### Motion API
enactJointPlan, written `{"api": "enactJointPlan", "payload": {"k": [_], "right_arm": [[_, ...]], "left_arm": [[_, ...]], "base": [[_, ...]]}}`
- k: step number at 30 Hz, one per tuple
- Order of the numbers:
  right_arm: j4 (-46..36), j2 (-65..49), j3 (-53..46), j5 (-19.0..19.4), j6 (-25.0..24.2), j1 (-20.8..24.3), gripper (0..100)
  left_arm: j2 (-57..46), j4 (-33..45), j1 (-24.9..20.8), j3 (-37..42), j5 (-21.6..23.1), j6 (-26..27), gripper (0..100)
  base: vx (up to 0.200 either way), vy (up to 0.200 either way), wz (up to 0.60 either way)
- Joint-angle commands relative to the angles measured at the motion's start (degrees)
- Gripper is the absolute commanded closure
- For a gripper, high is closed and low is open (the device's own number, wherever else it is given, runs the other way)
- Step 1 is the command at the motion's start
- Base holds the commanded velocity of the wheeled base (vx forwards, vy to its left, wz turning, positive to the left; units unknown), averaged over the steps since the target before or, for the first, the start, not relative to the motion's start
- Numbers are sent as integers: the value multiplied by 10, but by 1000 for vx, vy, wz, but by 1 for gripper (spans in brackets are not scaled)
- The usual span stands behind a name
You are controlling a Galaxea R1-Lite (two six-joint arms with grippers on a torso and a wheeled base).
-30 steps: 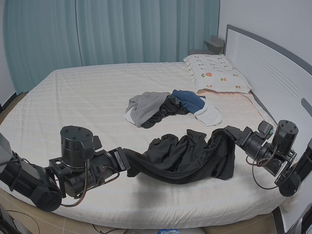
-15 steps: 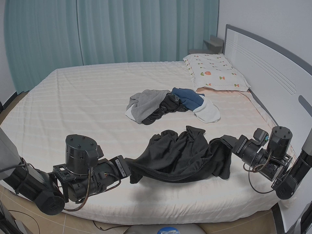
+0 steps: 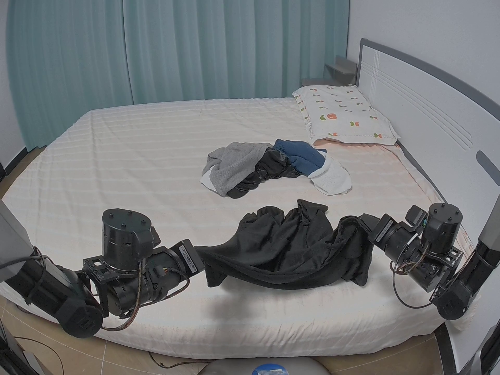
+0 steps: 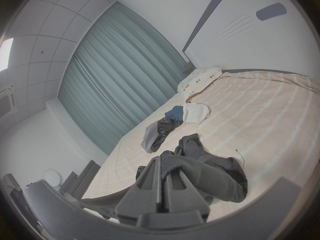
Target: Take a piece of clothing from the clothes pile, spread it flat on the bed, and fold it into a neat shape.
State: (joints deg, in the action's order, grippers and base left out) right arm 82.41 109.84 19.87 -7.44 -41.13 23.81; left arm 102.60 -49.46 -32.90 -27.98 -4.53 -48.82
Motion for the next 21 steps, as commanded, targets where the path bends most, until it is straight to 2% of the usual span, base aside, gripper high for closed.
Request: {"api": "enactJointPlan", "payload": {"k": [1, 7, 13, 21], "right_arm": [[-2, 4, 13, -28, 12, 19, 100], [8, 20, 14, -35, 27, 19, 100], [45, 20, 16, -33, 28, 19, 100], [51, 14, 16, -27, 21, 13, 100]], "left_arm": [[-10, 1, 7, -1, -1, 1, 100], [-28, 5, 10, 0, -1, 2, 100], [-28, 6, 10, 3, -1, 2, 100], [-32, 7, 9, 14, -2, 1, 100]], "base": [[0, 200, 0], [0, 200, 0], [0, 200, 0], [0, 200, 0]]}}
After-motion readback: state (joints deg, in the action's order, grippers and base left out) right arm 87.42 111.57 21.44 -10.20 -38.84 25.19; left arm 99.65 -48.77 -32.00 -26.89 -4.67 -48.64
